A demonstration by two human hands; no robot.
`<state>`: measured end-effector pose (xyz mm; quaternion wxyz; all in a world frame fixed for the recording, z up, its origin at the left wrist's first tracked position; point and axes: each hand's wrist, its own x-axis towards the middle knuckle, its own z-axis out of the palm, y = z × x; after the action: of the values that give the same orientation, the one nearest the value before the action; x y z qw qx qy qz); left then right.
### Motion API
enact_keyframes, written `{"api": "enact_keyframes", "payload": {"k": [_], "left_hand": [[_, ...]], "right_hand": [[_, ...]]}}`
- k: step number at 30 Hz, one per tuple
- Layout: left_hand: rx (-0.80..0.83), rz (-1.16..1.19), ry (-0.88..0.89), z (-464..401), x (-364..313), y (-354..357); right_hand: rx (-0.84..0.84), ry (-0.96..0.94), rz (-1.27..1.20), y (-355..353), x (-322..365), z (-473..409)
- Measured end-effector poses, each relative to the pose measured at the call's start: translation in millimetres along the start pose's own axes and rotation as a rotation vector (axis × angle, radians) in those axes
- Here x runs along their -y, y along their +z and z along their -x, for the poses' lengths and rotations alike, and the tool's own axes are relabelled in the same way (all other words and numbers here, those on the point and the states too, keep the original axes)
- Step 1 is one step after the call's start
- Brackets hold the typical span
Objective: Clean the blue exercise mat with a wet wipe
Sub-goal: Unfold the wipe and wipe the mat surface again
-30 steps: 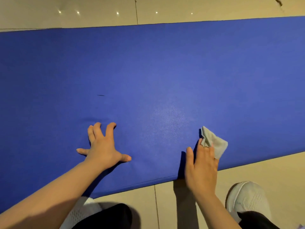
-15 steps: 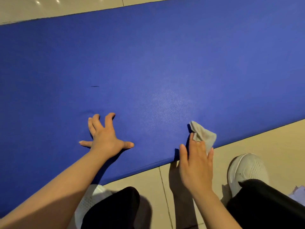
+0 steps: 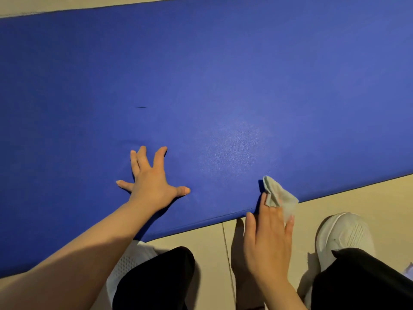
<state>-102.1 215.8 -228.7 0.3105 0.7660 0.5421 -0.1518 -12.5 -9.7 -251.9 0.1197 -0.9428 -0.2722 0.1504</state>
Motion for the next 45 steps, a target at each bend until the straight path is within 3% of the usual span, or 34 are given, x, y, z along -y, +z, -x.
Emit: {"api": "enact_keyframes", "payload": {"k": [3, 8, 11, 13, 16, 18, 20, 23, 25, 26, 28, 29, 31, 33, 35, 37, 40, 43, 45], "left_hand": [[-0.007, 0.009, 0.021, 3, 1, -2], [-0.092, 0.062, 0.143, 19, 20, -17], [-0.136, -0.106, 0.197, 31, 58, -31], [-0.155, -0.221, 0.136, 39, 88, -35], [-0.14, -0.265, -0.016, 44, 120, -37], [-0.139, -0.209, -0.052, 42, 128, -38], [-0.123, -0.169, -0.032, 36, 130, -40], [-0.135, -0.101, -0.058, 24, 131, -44], [-0.134, -0.053, -0.096, 23, 126, -46], [-0.134, -0.035, -0.113, 23, 124, -46], [-0.147, -0.011, -0.125, 24, 124, -44], [-0.152, -0.01, -0.119, 25, 124, -43], [-0.154, -0.009, -0.114, 27, 126, -41], [-0.162, 0.006, -0.12, 28, 126, -39], [-0.198, 0.035, -0.107, 28, 125, -38], [-0.3, 0.006, 0.049, 30, 126, -34], [-0.411, -0.009, 0.33, 31, 119, -21], [-0.386, 0.099, 0.317, 23, 99, -18], [-0.367, 0.113, 0.333, 14, 91, -19]], "right_hand": [[-0.004, -0.022, -0.065, 5, 17, 0], [0.21, -0.576, -0.021, 25, 68, 10], [0.249, -0.705, 0.076, 22, 75, -5], [0.217, -0.634, 0.119, 13, 62, -20], [0.122, -0.229, 0.048, -6, 38, -49], [0.146, -0.12, 0.03, -7, 40, -53], [0.246, -0.169, -0.008, -3, 58, -41], [0.414, -0.465, -0.076, 6, 99, -14], [0.529, -0.565, -0.081, 8, 112, -8], [0.542, -0.589, -0.053, 8, 112, -11], [0.387, -0.639, 0.023, 11, 105, -23], [0.269, -0.568, 0.038, 11, 98, -33], [0.118, -0.224, 0.026, 0, 81, -59], [0.124, 0.019, -0.032, -13, 69, -84], [0.153, 0.059, -0.061, -18, 70, -94], [0.206, -0.041, -0.084, -13, 82, -84], [0.379, -0.461, -0.113, 3, 112, -50], [0.461, -0.703, -0.05, 17, 129, -45], [0.314, -0.648, -0.03, 17, 123, -59]]}}
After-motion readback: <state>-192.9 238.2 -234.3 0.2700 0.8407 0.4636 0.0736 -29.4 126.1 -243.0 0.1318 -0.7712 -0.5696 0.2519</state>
